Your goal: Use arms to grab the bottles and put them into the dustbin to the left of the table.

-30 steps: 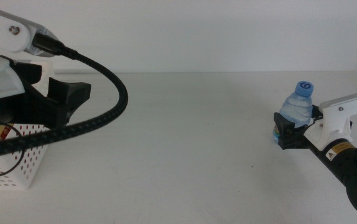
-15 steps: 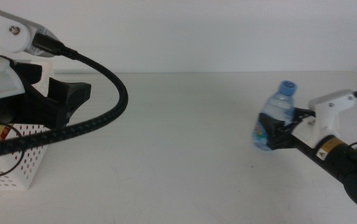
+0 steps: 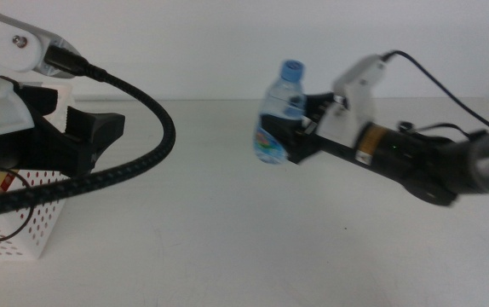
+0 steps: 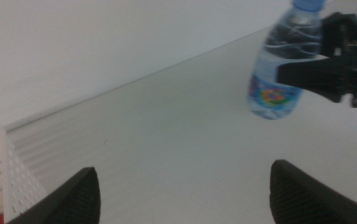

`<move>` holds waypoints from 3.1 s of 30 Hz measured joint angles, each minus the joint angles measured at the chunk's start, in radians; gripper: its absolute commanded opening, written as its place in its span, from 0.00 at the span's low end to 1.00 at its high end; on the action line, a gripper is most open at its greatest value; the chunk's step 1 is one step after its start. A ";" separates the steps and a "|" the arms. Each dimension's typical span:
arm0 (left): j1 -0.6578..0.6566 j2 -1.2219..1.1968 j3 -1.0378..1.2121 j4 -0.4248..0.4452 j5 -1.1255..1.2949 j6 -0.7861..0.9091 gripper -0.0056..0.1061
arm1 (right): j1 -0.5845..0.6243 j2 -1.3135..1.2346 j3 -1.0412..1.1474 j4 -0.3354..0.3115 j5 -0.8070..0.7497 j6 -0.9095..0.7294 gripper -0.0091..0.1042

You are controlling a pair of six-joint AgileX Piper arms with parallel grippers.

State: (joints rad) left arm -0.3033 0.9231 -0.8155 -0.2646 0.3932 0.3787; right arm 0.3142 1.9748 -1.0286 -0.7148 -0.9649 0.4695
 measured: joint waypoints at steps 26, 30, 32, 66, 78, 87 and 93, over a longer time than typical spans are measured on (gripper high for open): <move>0.000 0.000 0.000 0.000 0.000 0.000 0.84 | 0.159 0.251 -0.300 -0.161 0.108 0.054 0.08; 0.000 0.000 0.000 0.000 0.000 0.000 0.84 | 0.167 0.251 -0.301 -0.187 0.113 0.067 0.08; 0.000 0.000 0.000 0.000 0.000 0.000 0.84 | 0.169 0.252 -0.301 -0.198 0.112 0.070 0.08; 0.000 0.000 0.000 0.000 0.000 0.000 0.84 | 0.125 -0.074 0.026 -0.121 0.105 0.047 0.82; 0.000 0.000 0.000 0.000 0.000 0.000 0.84 | 0.078 -0.698 0.302 0.067 0.571 0.163 0.78; 0.000 0.000 0.000 0.000 0.000 0.000 0.84 | 0.116 -1.071 0.431 0.318 0.907 0.034 0.70; 0.000 0.000 0.000 0.000 0.000 0.000 0.84 | 0.243 -1.235 0.443 0.700 1.152 -0.389 0.70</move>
State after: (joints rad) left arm -0.3033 0.9231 -0.8155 -0.2646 0.3932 0.3787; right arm 0.5574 0.7394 -0.5855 -0.0149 0.1874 0.0801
